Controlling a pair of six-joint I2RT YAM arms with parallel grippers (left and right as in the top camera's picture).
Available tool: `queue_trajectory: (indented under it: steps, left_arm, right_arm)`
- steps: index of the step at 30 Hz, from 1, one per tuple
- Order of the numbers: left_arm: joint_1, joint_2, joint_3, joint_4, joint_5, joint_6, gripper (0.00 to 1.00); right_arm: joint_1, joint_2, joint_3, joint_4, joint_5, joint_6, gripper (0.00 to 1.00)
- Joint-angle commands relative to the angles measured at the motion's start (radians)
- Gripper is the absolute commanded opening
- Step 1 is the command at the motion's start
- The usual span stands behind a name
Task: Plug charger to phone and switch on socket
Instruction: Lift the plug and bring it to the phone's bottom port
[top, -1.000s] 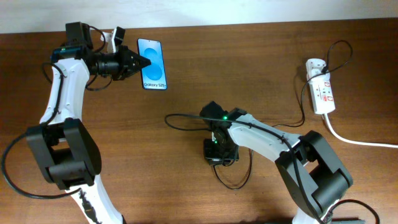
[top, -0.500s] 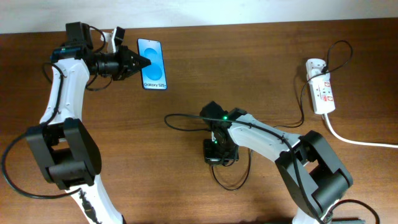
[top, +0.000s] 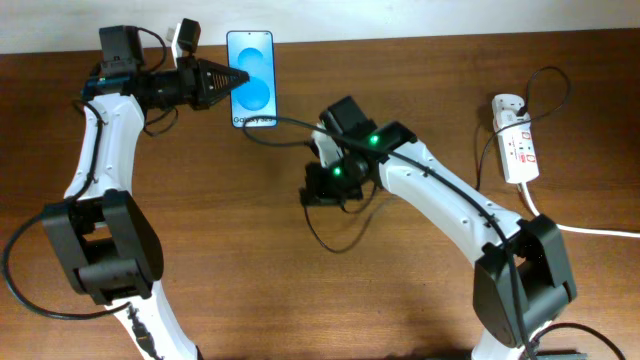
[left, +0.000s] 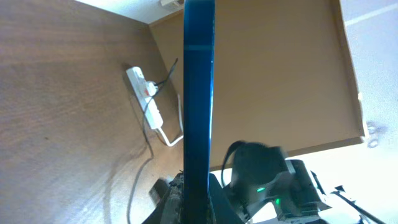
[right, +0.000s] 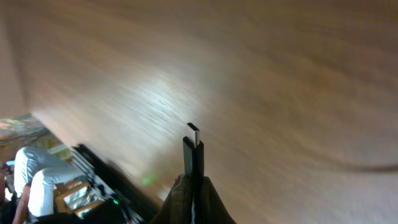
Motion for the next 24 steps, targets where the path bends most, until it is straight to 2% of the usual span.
queue_trajectory:
  steps: [1,5,13,17,20,24]
  left_arm:
    - [-0.014,-0.034,0.012,0.003,0.074,-0.105,0.00]
    - [-0.019,-0.034,0.012,0.010,0.074,-0.218,0.00]
    - [-0.019,-0.034,0.012,0.138,0.074,-0.264,0.00]
    - [-0.019,-0.034,0.012,0.167,0.074,-0.272,0.00]
    - [-0.019,-0.034,0.012,0.202,0.074,-0.332,0.00]
    - [-0.019,-0.034,0.012,0.246,0.074,-0.372,0.00]
  right_arm:
    - [0.001,-0.036,0.070,0.043,-0.037,-0.029,0.04]
    - [0.001,-0.036,0.089,0.170,-0.142,-0.029,0.04]
    - [-0.009,-0.045,0.090,0.329,-0.217,0.062,0.04]
    - [-0.041,-0.051,0.092,0.344,-0.227,0.066,0.04]
    - [-0.046,-0.051,0.092,0.430,-0.253,0.115,0.04]
    - [-0.045,-0.051,0.092,0.458,-0.255,0.149,0.04]
